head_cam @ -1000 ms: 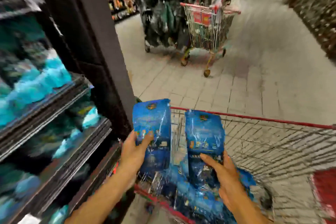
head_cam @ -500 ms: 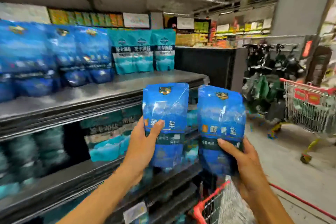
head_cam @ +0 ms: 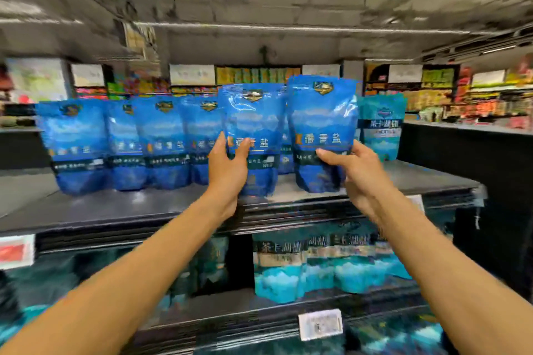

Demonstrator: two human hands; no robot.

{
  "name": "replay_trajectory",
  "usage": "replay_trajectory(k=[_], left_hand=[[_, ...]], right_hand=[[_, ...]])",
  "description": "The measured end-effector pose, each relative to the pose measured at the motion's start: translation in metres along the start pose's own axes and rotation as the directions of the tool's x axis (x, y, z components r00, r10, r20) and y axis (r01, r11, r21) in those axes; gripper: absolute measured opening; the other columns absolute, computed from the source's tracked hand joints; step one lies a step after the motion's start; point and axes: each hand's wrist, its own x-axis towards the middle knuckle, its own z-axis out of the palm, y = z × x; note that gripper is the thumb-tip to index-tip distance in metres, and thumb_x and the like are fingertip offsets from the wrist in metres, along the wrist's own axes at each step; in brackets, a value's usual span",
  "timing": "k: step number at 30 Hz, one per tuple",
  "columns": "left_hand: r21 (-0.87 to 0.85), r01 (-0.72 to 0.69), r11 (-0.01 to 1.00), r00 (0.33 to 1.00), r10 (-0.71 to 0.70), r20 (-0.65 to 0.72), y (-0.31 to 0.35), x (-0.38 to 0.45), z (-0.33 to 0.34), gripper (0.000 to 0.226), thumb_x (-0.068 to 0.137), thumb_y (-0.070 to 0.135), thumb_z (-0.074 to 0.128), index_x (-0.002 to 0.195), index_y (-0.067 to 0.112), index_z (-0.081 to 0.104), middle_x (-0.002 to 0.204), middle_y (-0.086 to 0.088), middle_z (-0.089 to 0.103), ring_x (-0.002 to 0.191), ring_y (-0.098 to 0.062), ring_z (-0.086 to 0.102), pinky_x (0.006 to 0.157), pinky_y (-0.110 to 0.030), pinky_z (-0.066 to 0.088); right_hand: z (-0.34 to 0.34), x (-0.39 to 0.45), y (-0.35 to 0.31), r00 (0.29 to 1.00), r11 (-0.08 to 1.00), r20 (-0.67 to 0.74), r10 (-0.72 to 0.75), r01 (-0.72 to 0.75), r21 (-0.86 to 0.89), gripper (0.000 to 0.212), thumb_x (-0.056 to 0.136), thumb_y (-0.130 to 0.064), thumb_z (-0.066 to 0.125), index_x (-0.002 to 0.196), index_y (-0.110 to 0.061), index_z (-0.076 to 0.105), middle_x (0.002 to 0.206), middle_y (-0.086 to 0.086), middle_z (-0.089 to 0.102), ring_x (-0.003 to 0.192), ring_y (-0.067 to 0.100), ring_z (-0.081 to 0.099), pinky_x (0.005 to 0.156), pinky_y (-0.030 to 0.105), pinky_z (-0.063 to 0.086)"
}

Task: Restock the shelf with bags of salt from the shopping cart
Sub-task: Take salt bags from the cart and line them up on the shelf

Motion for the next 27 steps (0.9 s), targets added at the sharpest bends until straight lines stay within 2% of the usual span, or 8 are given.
replay_trajectory(k=[3, 8, 12, 15, 18, 21, 23, 27], left_hand=[[0.04, 0.066, 0.997, 0.998, -0.067, 0.018, -0.019, 0.027, 0.015, 0.048, 0.099, 0.02, 0.054, 0.133, -0.011, 0.04, 0.138, -0.028, 0.048, 0.13, -0.038, 0.046, 0.107, -0.044, 0.04], [0.239, 0.044, 0.97, 0.975, -0.094, 0.2, -0.044, 0.045, 0.008, 0.03, 0.093, 0.017, 0.064, 0.121, 0.014, 0.053, 0.123, -0.001, 0.062, 0.115, -0.022, 0.058, 0.099, -0.035, 0.046], [0.494, -0.139, 0.858, 0.918, -0.075, 0.389, -0.044, 0.054, -0.011, 0.051, 0.073, 0.03, 0.085, 0.115, 0.027, 0.057, 0.105, 0.014, 0.065, 0.088, -0.009, 0.061, 0.078, -0.016, 0.046], [0.616, -0.222, 0.756, 0.914, -0.059, 0.401, -0.042, 0.062, -0.013, 0.042, 0.071, 0.038, 0.085, 0.103, 0.023, 0.062, 0.09, 0.01, 0.064, 0.072, -0.008, 0.059, 0.066, -0.018, 0.044], [0.768, -0.254, 0.588, 0.926, -0.081, 0.368, -0.04, 0.073, -0.011, 0.045, 0.072, 0.047, 0.082, 0.079, 0.015, 0.052, 0.078, -0.003, 0.06, 0.079, -0.023, 0.059, 0.068, -0.035, 0.047], [0.841, -0.293, 0.454, 0.936, -0.045, 0.35, -0.041, 0.079, -0.01, 0.055, 0.068, 0.052, 0.082, 0.086, 0.012, 0.049, 0.088, -0.012, 0.063, 0.091, -0.033, 0.062, 0.069, -0.04, 0.05], [0.871, -0.319, 0.373, 0.94, 0.008, 0.341, -0.044, 0.081, -0.012, 0.057, 0.067, 0.054, 0.081, 0.083, 0.016, 0.043, 0.087, -0.009, 0.061, 0.091, -0.035, 0.062, 0.062, -0.037, 0.042], [0.882, -0.338, 0.329, 0.938, 0.035, 0.346, -0.051, 0.083, -0.015, 0.057, 0.07, 0.056, 0.078, 0.081, 0.017, 0.039, 0.093, -0.011, 0.064, 0.09, -0.035, 0.062, 0.061, -0.036, 0.04]], right_hand=[[0.017, 0.045, 0.014, 0.999, 0.999, 0.0, 0.04, -0.04, -0.012, 0.029, 0.08, 0.01, 0.069, 0.104, -0.006, 0.066, 0.086, 0.005, 0.074, 0.064, 0.014, 0.069, 0.049, 0.03, 0.058], [0.006, 0.079, 0.042, 0.984, 0.979, 0.062, 0.169, -0.16, -0.125, 0.04, 0.078, 0.014, 0.07, 0.113, -0.004, 0.064, 0.11, 0.014, 0.072, 0.084, 0.021, 0.072, 0.081, 0.035, 0.06], [-0.008, 0.089, 0.044, 0.968, 0.958, 0.129, 0.214, -0.182, -0.222, 0.047, 0.076, 0.006, 0.077, 0.118, -0.011, 0.064, 0.109, 0.01, 0.074, 0.088, 0.019, 0.074, 0.061, 0.025, 0.058], [-0.005, 0.093, 0.048, 0.975, 0.953, 0.113, 0.193, -0.159, -0.259, 0.044, 0.077, 0.004, 0.077, 0.117, -0.011, 0.065, 0.109, 0.01, 0.073, 0.089, 0.02, 0.073, 0.062, 0.025, 0.057], [0.0, 0.099, 0.052, 0.98, 0.942, 0.13, 0.153, -0.104, -0.32, 0.042, 0.077, 0.001, 0.078, 0.115, -0.012, 0.066, 0.11, 0.008, 0.073, 0.097, 0.022, 0.07, 0.066, 0.024, 0.056], [0.007, 0.106, 0.058, 0.984, 0.89, 0.148, 0.102, -0.023, -0.456, 0.038, 0.077, -0.006, 0.081, 0.11, -0.017, 0.067, 0.101, 0.002, 0.074, 0.091, 0.017, 0.069, 0.059, 0.016, 0.052], [0.012, 0.111, 0.064, 0.992, 0.849, 0.114, 0.061, 0.009, -0.529, 0.038, 0.076, -0.012, 0.083, 0.11, -0.019, 0.067, 0.101, 0.004, 0.075, 0.088, 0.017, 0.07, 0.066, 0.026, 0.057], [0.015, 0.118, 0.072, 0.998, 0.747, 0.043, 0.048, -0.007, -0.665, 0.046, 0.075, -0.03, 0.085, 0.116, -0.022, 0.067, 0.108, 0.003, 0.073, 0.101, 0.022, 0.067, 0.092, 0.044, 0.055]])
